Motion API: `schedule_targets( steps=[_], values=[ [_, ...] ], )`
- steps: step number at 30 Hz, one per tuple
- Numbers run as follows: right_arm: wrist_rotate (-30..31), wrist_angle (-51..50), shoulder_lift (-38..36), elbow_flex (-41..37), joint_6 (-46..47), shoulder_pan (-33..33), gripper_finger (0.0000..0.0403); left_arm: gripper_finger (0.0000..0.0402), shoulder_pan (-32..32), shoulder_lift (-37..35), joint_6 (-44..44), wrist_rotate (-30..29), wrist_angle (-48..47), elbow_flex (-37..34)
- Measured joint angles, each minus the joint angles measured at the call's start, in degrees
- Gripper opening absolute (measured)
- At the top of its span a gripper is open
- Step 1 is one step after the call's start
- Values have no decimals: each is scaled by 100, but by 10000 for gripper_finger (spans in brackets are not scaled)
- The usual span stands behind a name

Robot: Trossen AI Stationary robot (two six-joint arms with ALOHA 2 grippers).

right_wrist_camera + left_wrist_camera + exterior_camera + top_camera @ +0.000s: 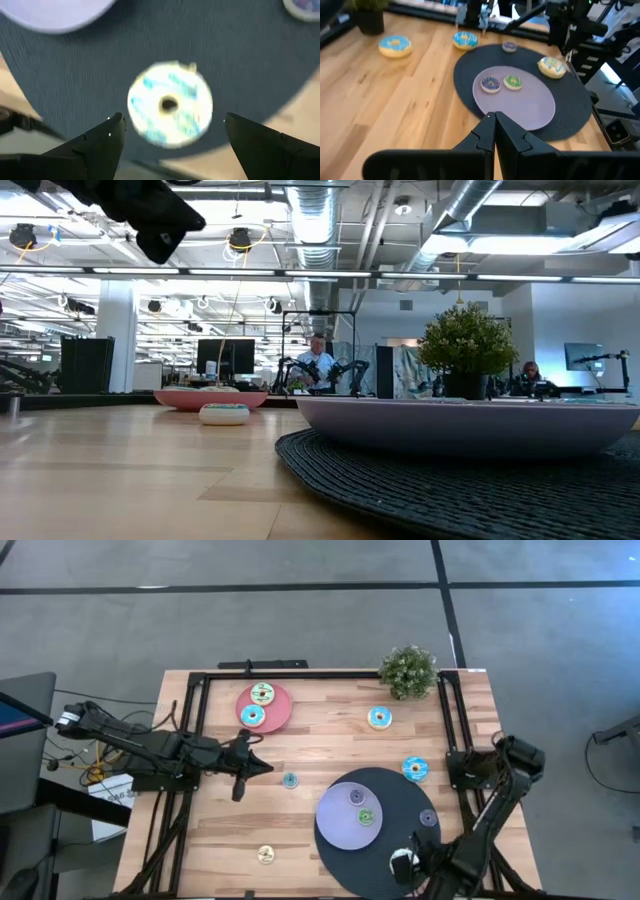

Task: Pick & Place donuts
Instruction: Put the top large blue donut on the pink plate

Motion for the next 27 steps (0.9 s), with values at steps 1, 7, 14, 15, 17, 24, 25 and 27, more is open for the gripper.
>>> schedule_targets(
  steps=[1,7,14,15,17,24,25,27],
  values=[
    [88,169,-141,-218,-33,-42,326,0,2,101,-41,0,-6,49],
    [768,607,-1104,-1244,-727,-405,326,0,122,678,420,-71,47,617],
    [782,174,-2207,-2026,-1059,-836,326,0,673,1574,1326,-1052,209,1609],
    [780,79,-2341,-2106,-1039,-889,326,0,809,1749,1425,-1079,166,1775],
    [774,-71,-2626,-2265,-1037,-994,326,0,1135,2177,1620,-907,72,2169],
    [772,-554,-3315,-2415,-1037,-1432,326,49,2129,4006,2244,38,-1064,4013],
    [774,-603,-3379,-2415,-1037,-1499,326,63,2247,4294,2313,151,-1168,4327],
    [780,-639,-3465,-2415,-1037,-1625,327,95,2465,4834,2315,420,-1543,4936]
  ],
)
